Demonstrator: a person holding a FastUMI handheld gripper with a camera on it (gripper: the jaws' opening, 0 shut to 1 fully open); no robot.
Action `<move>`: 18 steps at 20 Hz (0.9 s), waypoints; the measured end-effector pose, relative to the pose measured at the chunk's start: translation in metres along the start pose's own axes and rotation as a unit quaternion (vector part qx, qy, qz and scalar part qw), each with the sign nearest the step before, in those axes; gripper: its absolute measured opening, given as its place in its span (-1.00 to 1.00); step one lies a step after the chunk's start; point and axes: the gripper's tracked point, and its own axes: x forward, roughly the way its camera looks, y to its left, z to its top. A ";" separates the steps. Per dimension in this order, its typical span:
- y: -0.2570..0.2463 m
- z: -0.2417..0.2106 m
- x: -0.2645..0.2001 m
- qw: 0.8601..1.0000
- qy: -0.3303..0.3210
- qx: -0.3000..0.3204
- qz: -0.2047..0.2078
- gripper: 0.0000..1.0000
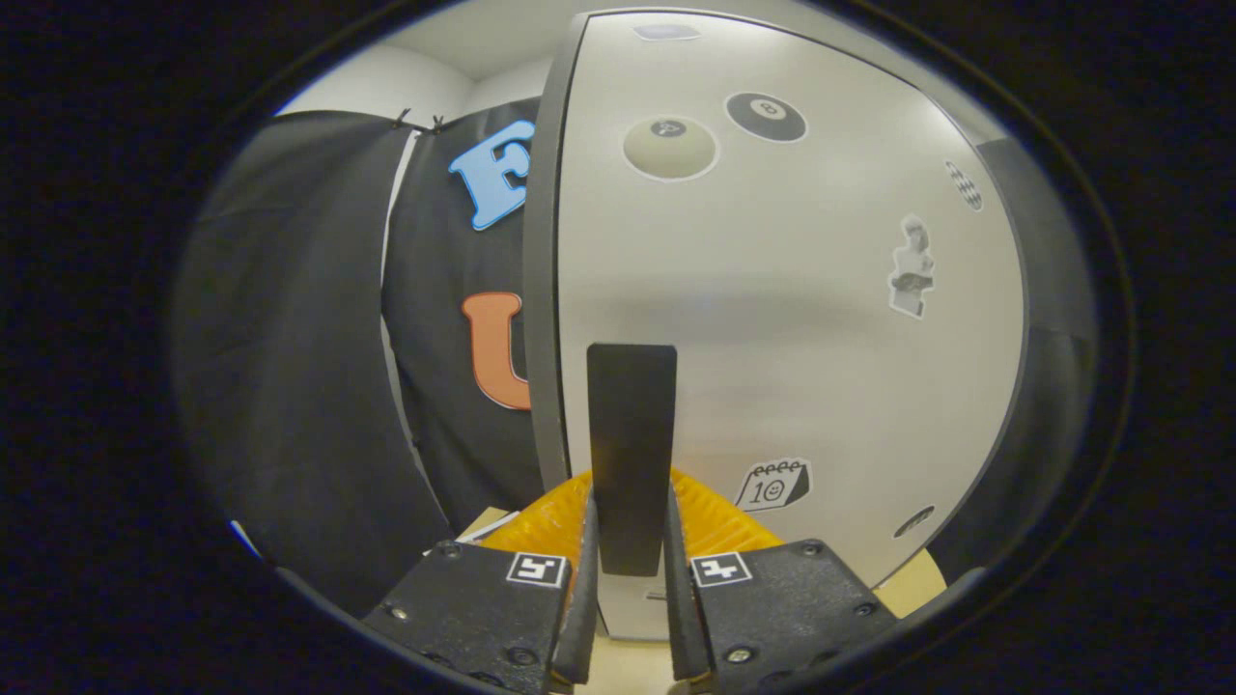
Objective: Open the shoe cabinet door, grab the shoes and put them into the shoe cabinet, then close the shoe cabinet door.
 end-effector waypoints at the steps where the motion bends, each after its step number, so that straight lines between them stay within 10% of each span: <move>1: 0.000 0.000 -0.003 1.000 0.001 -0.001 0.006 -0.34; 8: -0.010 -0.012 -0.087 0.998 0.006 -0.007 0.063 -0.43; 18: -0.084 -0.036 -0.217 0.999 0.004 -0.017 0.041 -0.48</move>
